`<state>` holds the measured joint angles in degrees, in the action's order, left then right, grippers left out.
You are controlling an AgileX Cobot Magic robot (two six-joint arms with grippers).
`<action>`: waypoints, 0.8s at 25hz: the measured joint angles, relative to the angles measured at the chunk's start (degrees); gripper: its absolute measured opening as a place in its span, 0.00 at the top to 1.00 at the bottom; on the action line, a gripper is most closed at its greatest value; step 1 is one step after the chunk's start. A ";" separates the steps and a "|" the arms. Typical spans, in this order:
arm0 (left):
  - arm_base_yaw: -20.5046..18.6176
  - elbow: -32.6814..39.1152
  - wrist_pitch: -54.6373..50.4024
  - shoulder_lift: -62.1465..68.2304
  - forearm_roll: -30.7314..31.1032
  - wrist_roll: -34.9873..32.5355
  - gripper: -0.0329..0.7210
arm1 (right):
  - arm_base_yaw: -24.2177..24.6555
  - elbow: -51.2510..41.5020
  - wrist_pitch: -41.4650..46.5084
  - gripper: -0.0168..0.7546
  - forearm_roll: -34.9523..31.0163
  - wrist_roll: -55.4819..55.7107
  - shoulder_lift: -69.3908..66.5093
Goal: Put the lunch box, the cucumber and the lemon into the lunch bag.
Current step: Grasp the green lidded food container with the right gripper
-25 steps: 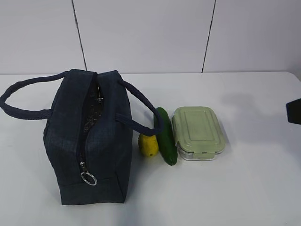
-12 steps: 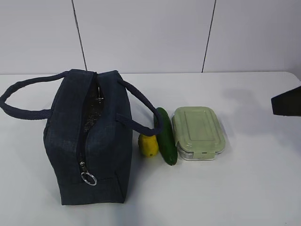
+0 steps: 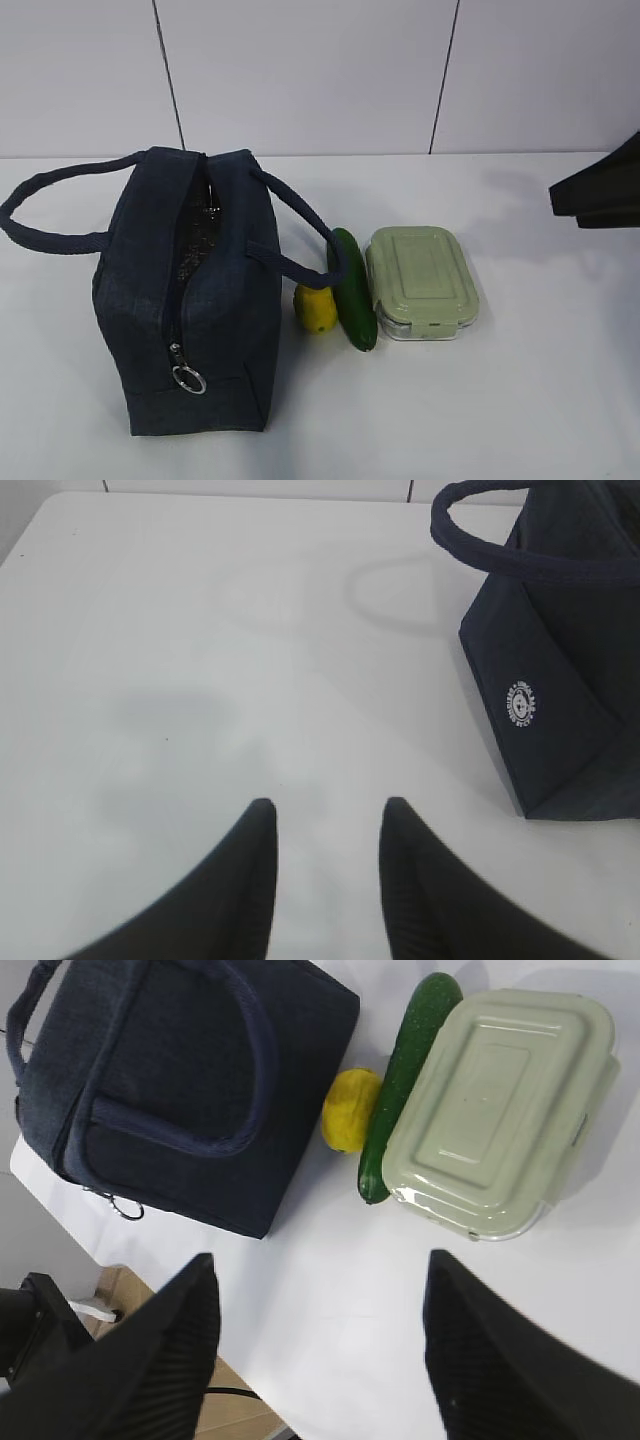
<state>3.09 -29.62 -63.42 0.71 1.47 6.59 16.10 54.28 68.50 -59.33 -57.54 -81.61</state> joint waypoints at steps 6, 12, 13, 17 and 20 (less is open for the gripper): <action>-0.04 0.00 0.00 0.00 0.00 0.00 0.62 | 3.21 0.49 0.00 0.38 -3.74 -3.77 -5.43; -0.04 0.00 0.00 0.00 0.00 0.00 0.62 | 5.05 0.61 -0.10 0.38 -6.75 -7.04 -11.80; -0.04 0.00 0.00 0.00 0.00 0.00 0.62 | 5.05 0.61 -0.22 0.38 -7.26 -7.49 -12.85; -0.04 0.00 0.00 0.00 0.00 0.00 0.62 | 5.05 1.06 -0.46 0.38 -7.83 -8.23 -17.53; -0.04 0.00 0.00 0.00 0.00 0.00 0.62 | 5.05 1.06 -0.79 0.36 -8.06 -8.39 -20.53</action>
<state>3.05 -29.62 -63.42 0.71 1.47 6.59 21.15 55.34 67.71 -67.39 -65.93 -102.14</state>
